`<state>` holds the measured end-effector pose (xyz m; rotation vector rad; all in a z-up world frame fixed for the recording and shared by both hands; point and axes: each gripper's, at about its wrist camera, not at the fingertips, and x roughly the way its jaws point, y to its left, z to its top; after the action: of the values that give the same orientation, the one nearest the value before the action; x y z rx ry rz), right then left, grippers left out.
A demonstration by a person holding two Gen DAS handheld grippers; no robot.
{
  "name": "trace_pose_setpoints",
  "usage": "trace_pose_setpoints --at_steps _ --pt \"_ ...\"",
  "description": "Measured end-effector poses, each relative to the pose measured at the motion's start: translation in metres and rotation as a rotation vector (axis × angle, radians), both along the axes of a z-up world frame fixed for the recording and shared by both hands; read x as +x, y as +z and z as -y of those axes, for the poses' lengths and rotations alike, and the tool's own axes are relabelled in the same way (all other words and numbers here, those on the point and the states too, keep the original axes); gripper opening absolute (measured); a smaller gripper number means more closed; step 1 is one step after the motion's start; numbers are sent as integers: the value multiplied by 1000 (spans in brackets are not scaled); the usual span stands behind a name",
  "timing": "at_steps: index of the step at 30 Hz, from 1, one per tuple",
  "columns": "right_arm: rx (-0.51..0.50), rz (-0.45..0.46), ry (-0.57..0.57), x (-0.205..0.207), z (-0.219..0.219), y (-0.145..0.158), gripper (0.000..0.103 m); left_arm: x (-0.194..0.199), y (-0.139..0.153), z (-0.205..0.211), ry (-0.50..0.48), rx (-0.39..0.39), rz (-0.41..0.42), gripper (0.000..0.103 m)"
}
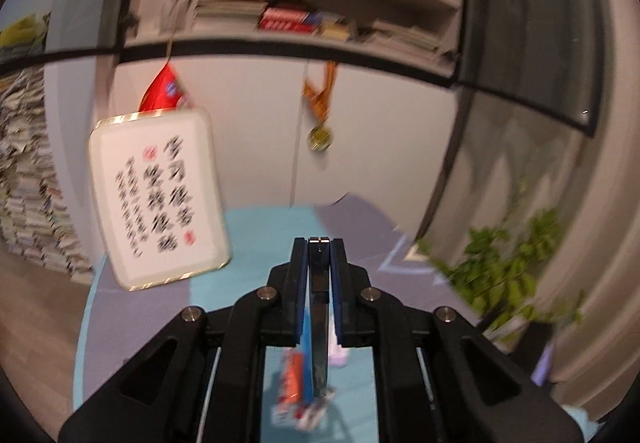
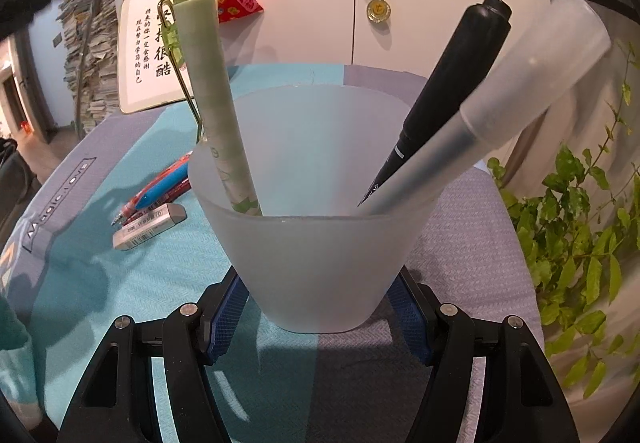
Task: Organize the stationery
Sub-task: 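Lift the black pen and drop it into the frosted cup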
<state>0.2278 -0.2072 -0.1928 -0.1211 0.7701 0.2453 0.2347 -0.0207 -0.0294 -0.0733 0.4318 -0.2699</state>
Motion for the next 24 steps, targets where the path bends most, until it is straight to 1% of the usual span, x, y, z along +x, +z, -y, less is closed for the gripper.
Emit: trace_pose_setpoints --at_steps 2,7,10,14,17,21,24 --pt "-2 2 0 -1 0 0 69 -4 12 13 -32 -11 32 9" --pt "1 3 1 -1 0 0 69 -4 26 48 -122 -35 88 9" --pt "7 3 3 -1 1 0 69 3 23 64 -155 -42 78 9" --pt "11 4 11 -1 0 0 69 14 15 81 -163 -33 62 9" --pt "14 3 14 0 0 0 69 22 6 88 -171 -36 23 9" --pt "19 2 15 0 1 0 69 23 -3 93 -196 -37 -10 9" --pt "18 2 15 0 1 0 69 19 -7 97 -221 -21 -24 9"
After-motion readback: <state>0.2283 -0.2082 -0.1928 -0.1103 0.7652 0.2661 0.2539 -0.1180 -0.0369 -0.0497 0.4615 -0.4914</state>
